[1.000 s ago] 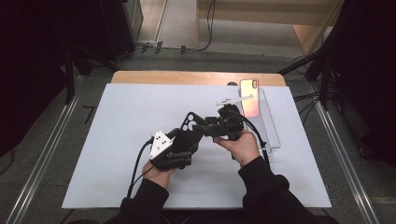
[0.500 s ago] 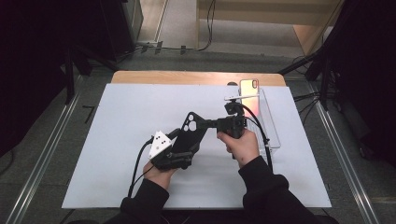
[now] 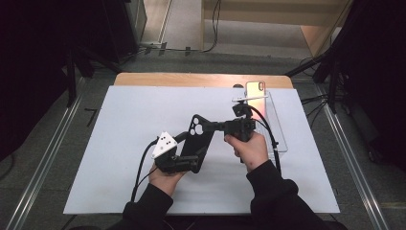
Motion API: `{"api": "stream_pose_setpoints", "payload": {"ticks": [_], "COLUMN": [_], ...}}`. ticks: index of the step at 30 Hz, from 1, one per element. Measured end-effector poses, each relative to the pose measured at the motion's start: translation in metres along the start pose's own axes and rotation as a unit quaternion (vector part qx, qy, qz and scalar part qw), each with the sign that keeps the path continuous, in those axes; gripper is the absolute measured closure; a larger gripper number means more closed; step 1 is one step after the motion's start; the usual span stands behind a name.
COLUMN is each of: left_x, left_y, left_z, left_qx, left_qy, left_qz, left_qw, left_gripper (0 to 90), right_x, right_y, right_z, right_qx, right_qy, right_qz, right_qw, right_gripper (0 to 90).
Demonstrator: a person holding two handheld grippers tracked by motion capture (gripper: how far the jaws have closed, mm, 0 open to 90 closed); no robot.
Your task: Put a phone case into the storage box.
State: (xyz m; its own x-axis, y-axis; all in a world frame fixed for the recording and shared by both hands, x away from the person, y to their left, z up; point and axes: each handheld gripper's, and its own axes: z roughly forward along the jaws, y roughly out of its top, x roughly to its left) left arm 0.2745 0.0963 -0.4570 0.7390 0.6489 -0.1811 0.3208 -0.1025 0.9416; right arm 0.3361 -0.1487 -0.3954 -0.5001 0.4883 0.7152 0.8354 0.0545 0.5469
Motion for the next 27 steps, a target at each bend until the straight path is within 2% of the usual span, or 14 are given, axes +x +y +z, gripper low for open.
{"api": "stream_pose_setpoints", "payload": {"ticks": [2, 5, 11, 13, 16, 20, 24, 27], "left_x": [-0.001, -0.001, 0.001, 0.002, 0.002, 0.005, 0.008, 0.011], "left_y": [0.003, 0.005, 0.011, 0.014, 0.017, 0.021, 0.025, 0.028], "left_z": [-0.001, -0.003, -0.007, -0.007, -0.004, -0.006, -0.006, -0.007], "left_qx": [0.009, 0.023, 0.055, 0.072, 0.105, 0.117, 0.146, 0.167], "left_qy": [0.000, 0.001, -0.003, -0.002, 0.013, -0.003, -0.021, -0.035], "left_qz": [-0.001, -0.005, -0.023, -0.026, -0.025, -0.028, -0.033, -0.027], "left_qw": [1.0000, 0.9997, 0.9982, 0.9971, 0.9941, 0.9927, 0.9885, 0.9850], "left_gripper": [13.1, 13.2, 13.2, 13.3, 13.5, 14.3, 15.9, 22.3], "right_x": [0.002, 0.006, 0.009, 0.010, 0.011, 0.012, 0.015, 0.017], "right_y": [0.000, 0.000, 0.000, 0.000, -0.001, -0.002, -0.003, -0.004], "right_z": [-0.001, -0.002, -0.006, -0.008, -0.009, -0.011, -0.014, -0.017], "right_qx": [0.001, 0.000, -0.003, -0.004, -0.005, -0.005, -0.001, 0.007], "right_qy": [-0.002, -0.019, -0.047, -0.057, -0.076, -0.086, -0.104, -0.112], "right_qz": [-0.007, -0.027, -0.053, -0.061, -0.078, -0.092, -0.118, -0.148], "right_qw": [1.0000, 0.9995, 0.9975, 0.9965, 0.9941, 0.9921, 0.9875, 0.9826], "right_gripper": [77.6, 77.6, 77.6, 77.5, 77.5, 77.5, 77.5, 77.5]}}
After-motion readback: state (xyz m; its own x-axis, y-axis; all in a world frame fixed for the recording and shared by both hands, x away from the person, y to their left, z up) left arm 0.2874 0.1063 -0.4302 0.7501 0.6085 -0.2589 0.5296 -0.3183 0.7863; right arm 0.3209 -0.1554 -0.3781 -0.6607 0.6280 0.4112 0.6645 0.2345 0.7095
